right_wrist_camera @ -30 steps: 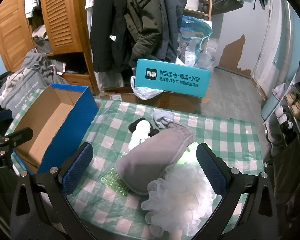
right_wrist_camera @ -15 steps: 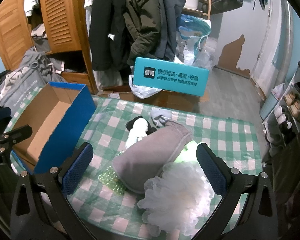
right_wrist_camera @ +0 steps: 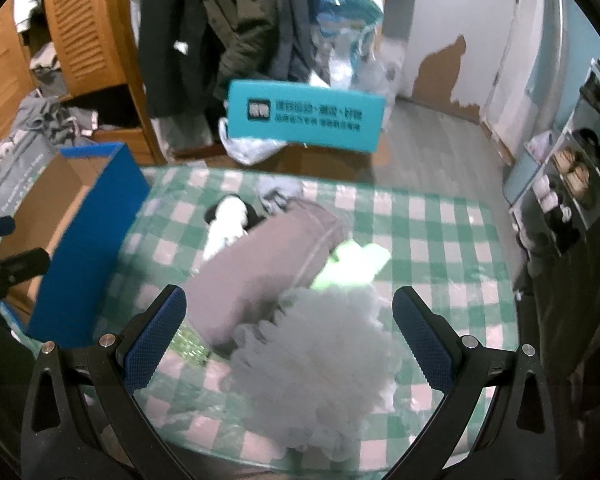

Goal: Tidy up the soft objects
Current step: 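Grasp the white mesh bath puff with the right gripper while the left grasps the grey slipper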

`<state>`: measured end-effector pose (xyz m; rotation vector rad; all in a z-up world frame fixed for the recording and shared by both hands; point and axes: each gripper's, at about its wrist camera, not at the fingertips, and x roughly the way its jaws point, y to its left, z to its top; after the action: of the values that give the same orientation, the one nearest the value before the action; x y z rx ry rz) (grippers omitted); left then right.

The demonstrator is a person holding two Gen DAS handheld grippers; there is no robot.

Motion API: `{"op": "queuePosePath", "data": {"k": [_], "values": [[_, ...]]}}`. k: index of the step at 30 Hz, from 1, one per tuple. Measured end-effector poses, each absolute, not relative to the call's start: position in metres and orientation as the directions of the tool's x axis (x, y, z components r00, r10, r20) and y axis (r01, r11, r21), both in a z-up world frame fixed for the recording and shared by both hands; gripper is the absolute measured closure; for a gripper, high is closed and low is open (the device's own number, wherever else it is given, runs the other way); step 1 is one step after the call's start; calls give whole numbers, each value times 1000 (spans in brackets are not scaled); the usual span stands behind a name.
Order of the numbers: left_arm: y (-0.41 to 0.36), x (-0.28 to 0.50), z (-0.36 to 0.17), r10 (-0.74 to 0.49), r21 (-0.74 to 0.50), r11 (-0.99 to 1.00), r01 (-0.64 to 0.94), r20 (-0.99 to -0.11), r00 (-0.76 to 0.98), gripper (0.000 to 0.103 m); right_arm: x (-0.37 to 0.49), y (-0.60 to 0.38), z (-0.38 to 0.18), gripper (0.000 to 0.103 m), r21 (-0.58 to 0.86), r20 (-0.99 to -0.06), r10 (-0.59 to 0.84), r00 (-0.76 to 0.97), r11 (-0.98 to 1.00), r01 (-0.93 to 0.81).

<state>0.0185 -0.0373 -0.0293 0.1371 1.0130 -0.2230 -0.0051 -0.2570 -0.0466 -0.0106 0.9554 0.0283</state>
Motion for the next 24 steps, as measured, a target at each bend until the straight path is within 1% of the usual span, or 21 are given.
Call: {"op": "queuePosePath", "data": {"k": [9,12,16,24], "values": [[-66,27,-64,-119,30,944,327,-896,428,1,-1,-270,-96,1,19,-890,20,456,1000,-6],[-71,29,-77,-127,15,940,342,-913,389,1,2,-271,-110,1,19,-907,17,420,1000,1],[-79,32,-88,-141,-5,932,361,-926,350,1,5,-267,-129,1,-39,-925,-33,379,999,-9],[-96,37,-105,-127,8,920,392,-940,318,1,10,-276,-166,1,-156,-951,-153,268,988,10]]}}
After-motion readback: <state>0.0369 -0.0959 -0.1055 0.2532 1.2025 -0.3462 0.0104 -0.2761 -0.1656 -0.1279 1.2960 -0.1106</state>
